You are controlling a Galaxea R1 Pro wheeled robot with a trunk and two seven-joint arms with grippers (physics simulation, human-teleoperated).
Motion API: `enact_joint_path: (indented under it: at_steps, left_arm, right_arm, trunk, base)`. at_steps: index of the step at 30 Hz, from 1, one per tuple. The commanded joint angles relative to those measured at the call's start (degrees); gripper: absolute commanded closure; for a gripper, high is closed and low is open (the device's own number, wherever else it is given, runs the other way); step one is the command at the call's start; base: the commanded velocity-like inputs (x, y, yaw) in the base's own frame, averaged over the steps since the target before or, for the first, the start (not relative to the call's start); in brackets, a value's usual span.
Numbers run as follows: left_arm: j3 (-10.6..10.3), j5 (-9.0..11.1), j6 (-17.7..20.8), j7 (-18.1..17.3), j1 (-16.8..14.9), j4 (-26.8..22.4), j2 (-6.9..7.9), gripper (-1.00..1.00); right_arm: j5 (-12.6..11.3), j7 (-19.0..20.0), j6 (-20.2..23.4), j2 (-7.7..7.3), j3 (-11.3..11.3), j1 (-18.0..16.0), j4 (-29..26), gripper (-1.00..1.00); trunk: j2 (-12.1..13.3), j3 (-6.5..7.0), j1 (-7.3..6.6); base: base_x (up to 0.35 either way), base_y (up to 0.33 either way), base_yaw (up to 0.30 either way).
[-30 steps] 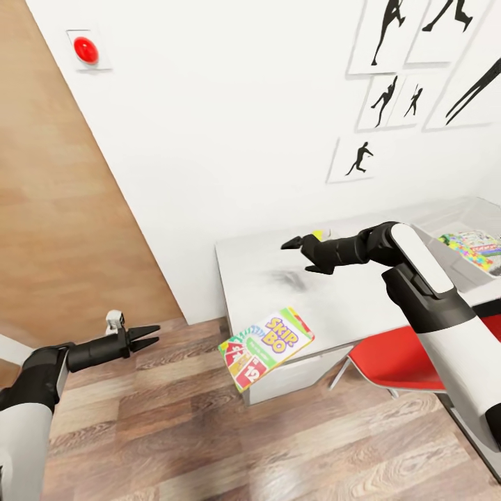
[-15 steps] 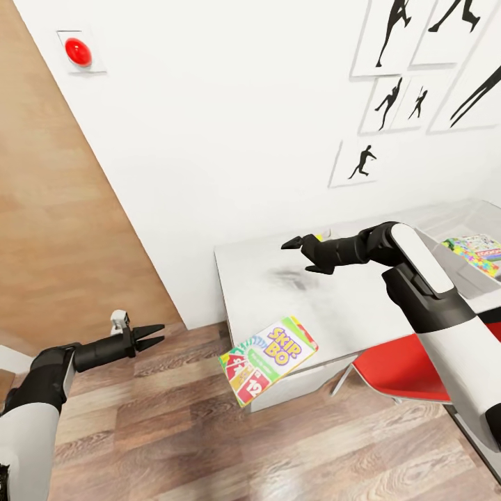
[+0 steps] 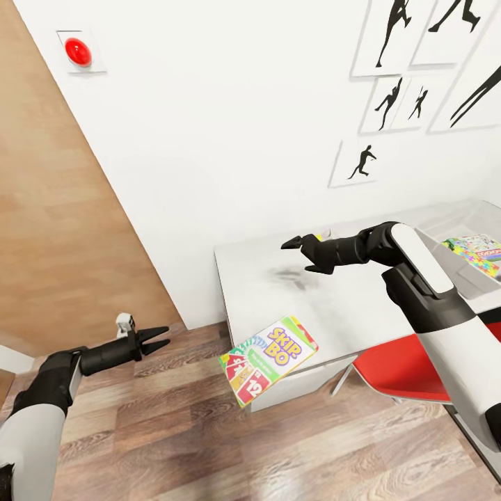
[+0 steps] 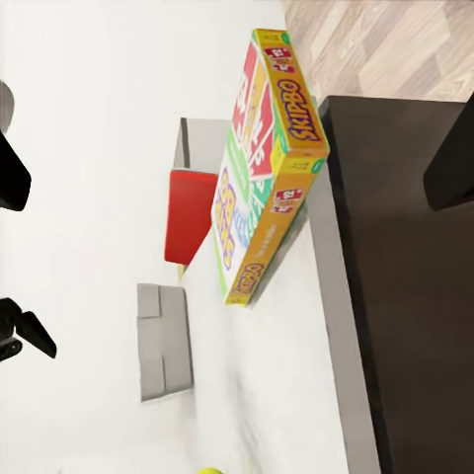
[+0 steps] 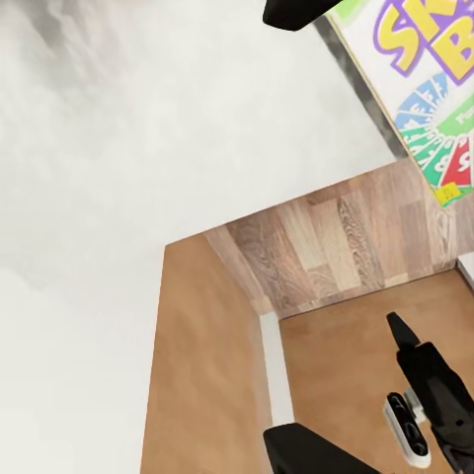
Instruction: Put all the toys in the child's room - the three board games (two on the bed and one on the table), the two jigsaw puzzles on the table, and the tennis ball on the table - inside the toy box on the table in the child's room.
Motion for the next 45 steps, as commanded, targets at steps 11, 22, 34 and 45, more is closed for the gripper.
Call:
enact_joint_path:
  at_steps: [11, 22, 34, 45]
  left_arm:
    - [0.24, -0.42, 0.61, -0.47, -0.06, 2.57, -0.09, -1.00]
    - [0.24, -0.43, 0.52, -0.47, -0.06, 5.18, -0.10, -1.00]
    - [0.24, -0.41, -0.69, -0.47, -0.06, 7.63, -0.10, -1.00]
    - [0.16, -0.52, -1.25, -0.47, -0.06, 8.96, -0.10, -1.00]
  right_arm:
    - [-0.44, 1.69, -0.08, -0.05, -1.07, -0.08, -0.78, -1.00]
    - [-0.47, 2.31, 0.57, 0.01, -4.32, -0.08, -1.29, -1.00]
    - [-0.47, 7.65, 0.88, -0.10, -7.58, -0.08, -1.15, -1.00]
    - [-0.55, 11.37, 1.39, -0.08, -9.25, -0.08, -1.61, -1.00]
  trunk:
    - [-1.71, -0.81, 0.91]
    - [-2.91, -1.35, 1.57]
    - [-5.32, -2.43, 2.89]
    - [-5.72, -2.61, 3.11]
  base:
    - [0.000, 0.000, 0.000]
    - [0.000, 0.000, 0.000]
    - [0.000, 0.000, 0.000]
    - [0.000, 0.000, 0.000]
